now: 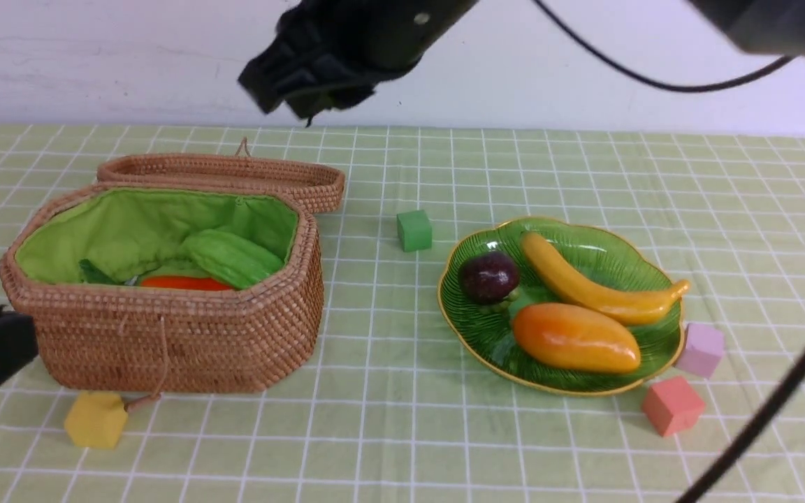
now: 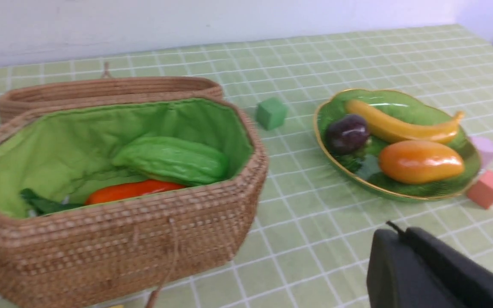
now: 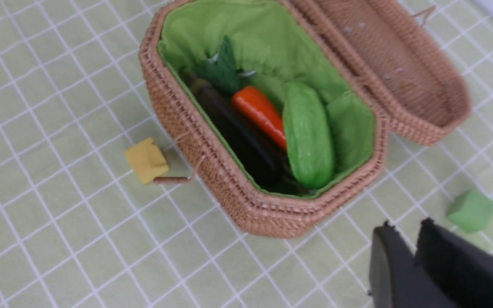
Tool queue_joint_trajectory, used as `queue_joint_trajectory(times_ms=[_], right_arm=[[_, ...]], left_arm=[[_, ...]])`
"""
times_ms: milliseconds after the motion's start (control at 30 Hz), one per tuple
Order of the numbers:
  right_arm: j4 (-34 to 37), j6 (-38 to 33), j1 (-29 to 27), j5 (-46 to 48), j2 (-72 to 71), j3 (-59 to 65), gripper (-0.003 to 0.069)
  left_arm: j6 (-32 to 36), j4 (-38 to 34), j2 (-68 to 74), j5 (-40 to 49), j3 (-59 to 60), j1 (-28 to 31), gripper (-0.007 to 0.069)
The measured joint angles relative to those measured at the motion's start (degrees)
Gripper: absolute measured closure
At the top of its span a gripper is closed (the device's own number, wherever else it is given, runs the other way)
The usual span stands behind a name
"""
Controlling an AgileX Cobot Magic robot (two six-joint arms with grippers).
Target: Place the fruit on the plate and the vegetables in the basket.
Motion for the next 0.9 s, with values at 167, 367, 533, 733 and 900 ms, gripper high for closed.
queue_joint_trajectory(times_ms=[167, 367, 533, 733, 900], right_arm=[[-2.74, 4.73, 0.00, 0.07, -7.88, 7.51, 0.0676], [-3.13, 10.88, 0.00, -0.06, -27.53, 34.85, 0.0668], [-3.05, 20.56, 0.00, 0.06, -44.18, 59.53, 0.0665], [-3.15, 25.96, 0.00, -0.32, -55.76, 75.37, 0.0660], [-3.43, 26.02, 0.00, -0.97, -58.59, 78.29, 0.0658]], left_arm=[[0.52, -1.36, -1.34, -1.19, 0.45, 0.00, 0.0622], [0.52, -2.39, -13.94, -3.32, 8.14, 0.00, 0.0637], [0.52, -2.85, -22.91, -7.77, 15.00, 0.00, 0.0637], [0.52, -3.05, -24.78, -10.53, 18.51, 0.00, 0.0637], [0.52, -3.23, -24.84, -9.82, 18.76, 0.00, 0.0637]])
